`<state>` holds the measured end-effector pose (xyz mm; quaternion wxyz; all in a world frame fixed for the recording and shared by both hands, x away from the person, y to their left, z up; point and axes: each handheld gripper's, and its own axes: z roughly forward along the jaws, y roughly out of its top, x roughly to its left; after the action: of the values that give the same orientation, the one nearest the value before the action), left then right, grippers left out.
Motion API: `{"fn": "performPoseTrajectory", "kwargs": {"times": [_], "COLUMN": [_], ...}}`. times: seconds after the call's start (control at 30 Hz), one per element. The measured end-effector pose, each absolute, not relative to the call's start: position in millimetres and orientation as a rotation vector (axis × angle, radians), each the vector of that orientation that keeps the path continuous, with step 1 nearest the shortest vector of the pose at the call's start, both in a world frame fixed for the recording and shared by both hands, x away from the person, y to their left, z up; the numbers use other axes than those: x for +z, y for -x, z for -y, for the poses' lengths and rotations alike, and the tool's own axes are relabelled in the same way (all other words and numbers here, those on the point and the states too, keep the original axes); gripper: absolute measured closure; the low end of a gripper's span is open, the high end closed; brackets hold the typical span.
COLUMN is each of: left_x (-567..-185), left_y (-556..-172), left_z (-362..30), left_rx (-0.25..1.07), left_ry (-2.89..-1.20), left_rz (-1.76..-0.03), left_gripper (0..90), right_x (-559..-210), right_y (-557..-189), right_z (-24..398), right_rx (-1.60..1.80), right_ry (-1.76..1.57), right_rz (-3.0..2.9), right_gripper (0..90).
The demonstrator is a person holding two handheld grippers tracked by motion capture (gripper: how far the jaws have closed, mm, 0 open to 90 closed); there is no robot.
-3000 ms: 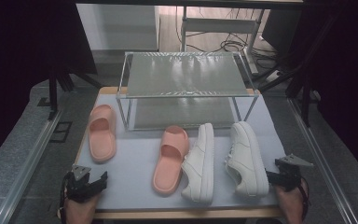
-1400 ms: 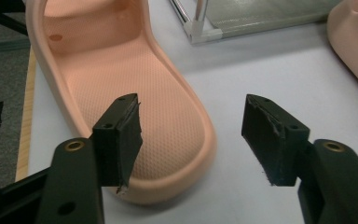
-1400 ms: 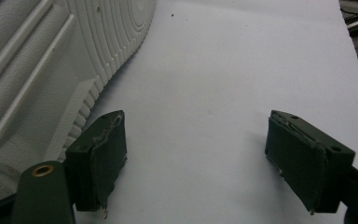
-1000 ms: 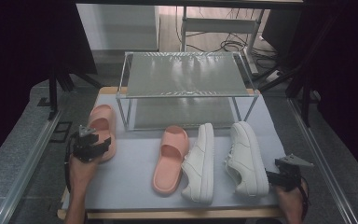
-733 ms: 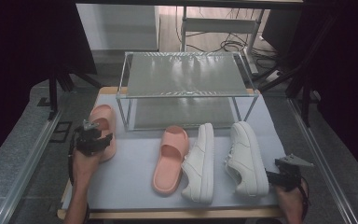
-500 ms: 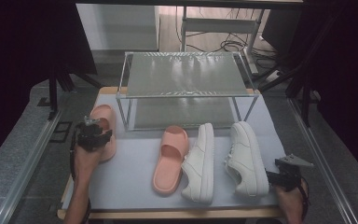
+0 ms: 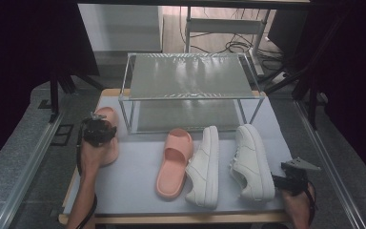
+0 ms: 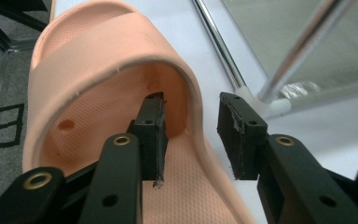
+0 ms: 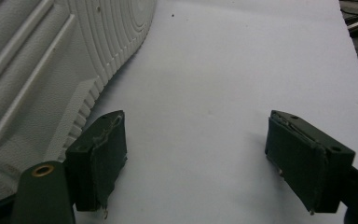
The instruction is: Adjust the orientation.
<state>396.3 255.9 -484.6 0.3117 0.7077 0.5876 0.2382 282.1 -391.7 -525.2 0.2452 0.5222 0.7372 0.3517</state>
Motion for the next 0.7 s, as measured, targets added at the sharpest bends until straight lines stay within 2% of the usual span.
{"fn": "performPoseTrajectory", "kwargs": {"times": [0.23, 0.4, 0.7], "left_x": [-484, -484, -482], "left_y": [-409, -413, -412], "left_z": [-252, -252, -255], "left_rx": [0.656, 0.640, 0.626], "left_ry": [-1.887, -1.867, -1.826], "left_rz": [-1.570, -1.589, -1.630], "left_gripper": [66.6, 74.1, 82.0], "right_x": [-525, -525, -525], "right_y": [-282, -282, -282], "right_z": [392, 392, 392], "right_rx": [0.961, 0.961, 0.962], "right_ry": [-1.425, -1.425, -1.425], "right_rz": [-2.012, -2.012, -2.012], "right_gripper": [20.7, 20.7, 20.7]}}
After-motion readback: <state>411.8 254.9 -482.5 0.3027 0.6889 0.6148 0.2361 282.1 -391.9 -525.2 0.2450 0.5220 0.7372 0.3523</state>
